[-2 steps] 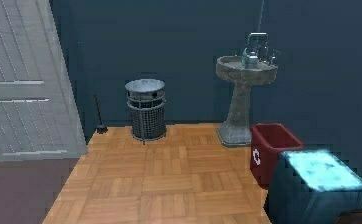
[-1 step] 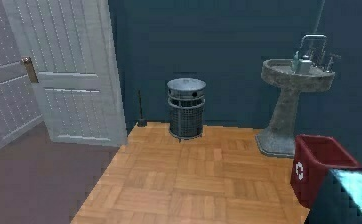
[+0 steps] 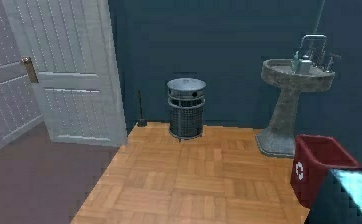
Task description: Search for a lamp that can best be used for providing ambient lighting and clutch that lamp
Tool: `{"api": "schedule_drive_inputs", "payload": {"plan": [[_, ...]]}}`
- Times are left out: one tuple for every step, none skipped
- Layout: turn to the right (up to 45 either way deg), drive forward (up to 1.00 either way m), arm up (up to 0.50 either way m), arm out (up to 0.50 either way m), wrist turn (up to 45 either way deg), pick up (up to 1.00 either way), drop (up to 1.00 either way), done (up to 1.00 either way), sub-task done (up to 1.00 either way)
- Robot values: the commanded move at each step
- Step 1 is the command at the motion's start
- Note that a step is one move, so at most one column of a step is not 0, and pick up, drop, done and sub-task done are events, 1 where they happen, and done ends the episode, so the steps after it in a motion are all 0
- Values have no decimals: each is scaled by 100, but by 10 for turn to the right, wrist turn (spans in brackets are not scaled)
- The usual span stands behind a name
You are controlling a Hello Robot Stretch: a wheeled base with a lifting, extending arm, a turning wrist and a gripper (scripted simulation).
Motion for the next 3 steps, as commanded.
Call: {"api": "schedule_drive_inputs", "payload": {"plan": [[0, 0, 0, 42, 0, 0, 0, 0, 0], [0, 0, 0, 0, 450, 0, 0, 0, 0], [0, 0, 0, 0, 450, 0, 0, 0, 0]]}}
